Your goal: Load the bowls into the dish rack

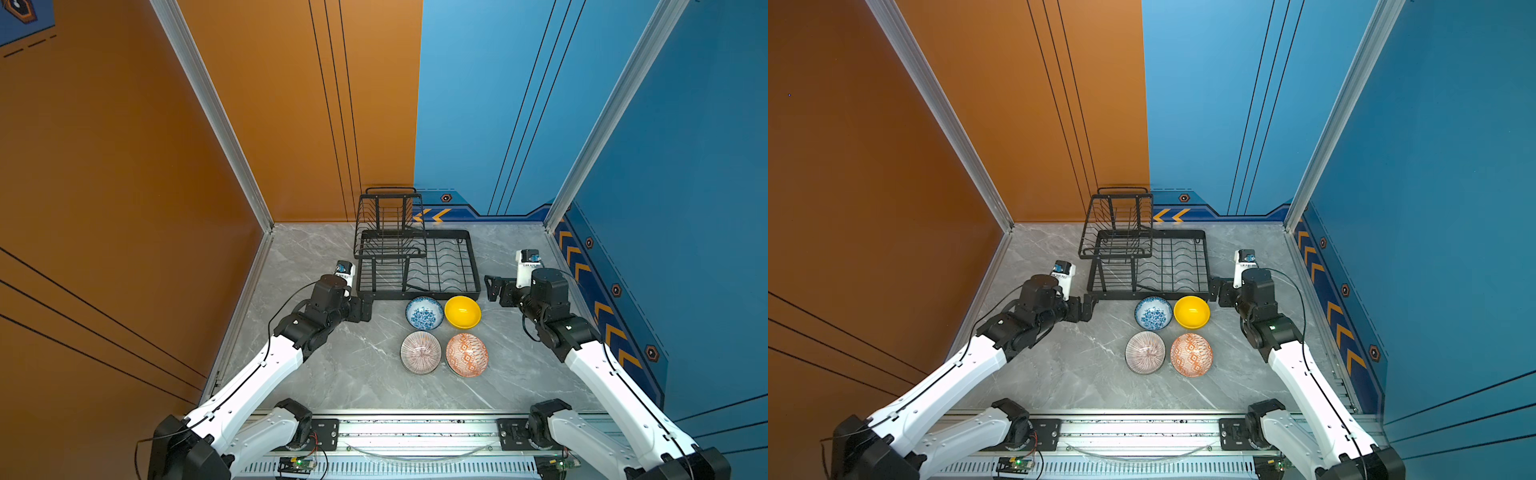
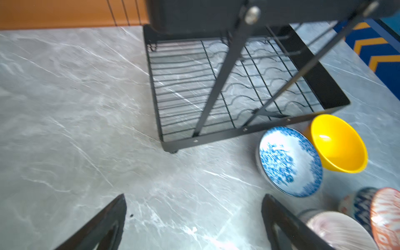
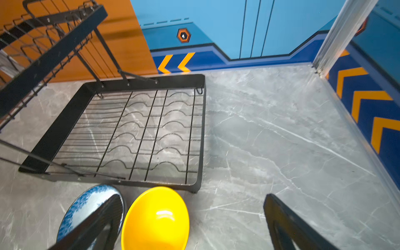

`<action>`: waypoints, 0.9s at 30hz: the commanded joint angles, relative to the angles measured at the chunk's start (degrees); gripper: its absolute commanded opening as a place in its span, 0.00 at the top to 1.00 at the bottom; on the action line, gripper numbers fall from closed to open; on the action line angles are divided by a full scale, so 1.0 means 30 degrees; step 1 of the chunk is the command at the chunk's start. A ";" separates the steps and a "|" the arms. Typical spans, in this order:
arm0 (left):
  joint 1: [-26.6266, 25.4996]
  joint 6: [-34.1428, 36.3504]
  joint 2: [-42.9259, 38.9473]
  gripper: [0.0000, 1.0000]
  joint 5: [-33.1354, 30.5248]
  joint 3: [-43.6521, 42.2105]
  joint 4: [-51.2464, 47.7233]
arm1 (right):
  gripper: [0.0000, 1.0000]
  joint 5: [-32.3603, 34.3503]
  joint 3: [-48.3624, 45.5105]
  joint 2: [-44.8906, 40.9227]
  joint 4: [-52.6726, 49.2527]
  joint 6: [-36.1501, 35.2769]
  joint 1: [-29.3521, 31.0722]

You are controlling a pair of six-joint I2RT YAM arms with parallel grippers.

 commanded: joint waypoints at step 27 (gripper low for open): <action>-0.2842 -0.4144 1.2043 0.10 0.5452 0.4223 0.2289 | 0.00 -0.1313 0.1801 0.3069 -0.2052 -0.0150 0.1589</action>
